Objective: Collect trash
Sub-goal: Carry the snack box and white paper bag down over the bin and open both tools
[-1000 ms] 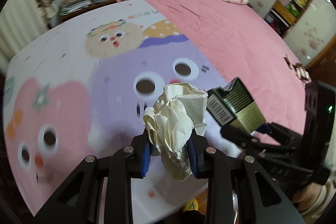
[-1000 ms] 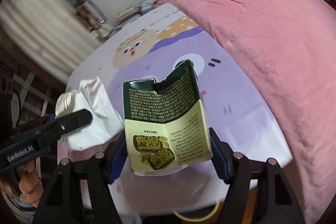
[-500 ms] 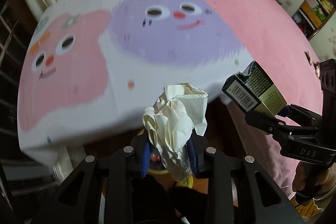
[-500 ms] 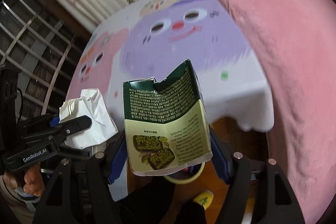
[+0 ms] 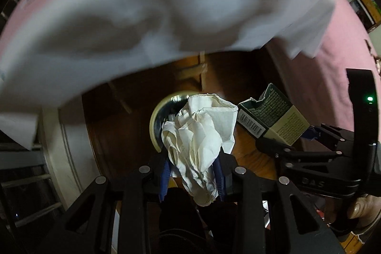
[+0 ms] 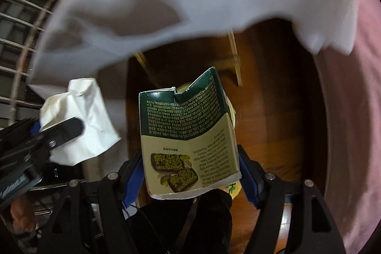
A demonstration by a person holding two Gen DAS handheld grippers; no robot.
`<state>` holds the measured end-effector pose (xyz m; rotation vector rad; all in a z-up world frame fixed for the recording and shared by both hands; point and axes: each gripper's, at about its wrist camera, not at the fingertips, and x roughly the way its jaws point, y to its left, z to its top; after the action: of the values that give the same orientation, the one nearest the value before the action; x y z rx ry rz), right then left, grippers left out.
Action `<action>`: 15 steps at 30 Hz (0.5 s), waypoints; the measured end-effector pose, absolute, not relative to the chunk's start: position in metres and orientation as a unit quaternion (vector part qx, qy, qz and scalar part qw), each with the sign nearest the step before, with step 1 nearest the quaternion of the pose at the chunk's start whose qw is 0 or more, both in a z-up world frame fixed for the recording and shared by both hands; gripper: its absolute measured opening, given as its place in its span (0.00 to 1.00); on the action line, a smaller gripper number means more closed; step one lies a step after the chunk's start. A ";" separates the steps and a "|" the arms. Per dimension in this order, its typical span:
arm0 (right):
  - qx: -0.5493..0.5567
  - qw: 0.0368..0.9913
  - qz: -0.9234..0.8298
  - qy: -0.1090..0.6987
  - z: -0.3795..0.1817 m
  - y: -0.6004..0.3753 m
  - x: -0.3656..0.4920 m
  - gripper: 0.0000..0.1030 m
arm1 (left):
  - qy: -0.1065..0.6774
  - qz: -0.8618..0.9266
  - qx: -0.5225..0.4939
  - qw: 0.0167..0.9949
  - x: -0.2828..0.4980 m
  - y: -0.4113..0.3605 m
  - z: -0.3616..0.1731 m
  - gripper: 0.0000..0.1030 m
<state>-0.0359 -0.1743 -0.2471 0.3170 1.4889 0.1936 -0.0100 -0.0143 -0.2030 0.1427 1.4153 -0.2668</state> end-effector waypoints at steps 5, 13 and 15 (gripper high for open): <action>0.144 0.701 0.075 0.694 -0.323 -0.160 -0.032 0.70 | 0.661 -0.108 0.055 0.740 -0.010 -0.002 -0.274 0.30; 0.155 0.688 0.063 0.706 -0.407 -0.145 -0.022 0.78 | 0.668 -0.099 0.056 0.735 -0.001 -0.005 -0.353 0.40; 0.173 0.680 0.065 0.709 -0.419 -0.145 -0.020 0.80 | 0.667 -0.096 0.050 0.737 0.005 -0.008 -0.364 0.49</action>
<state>-0.0202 -0.1453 -0.4192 0.3890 1.5927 0.1464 0.0055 -0.0078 -0.3639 0.1108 1.4657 -0.2104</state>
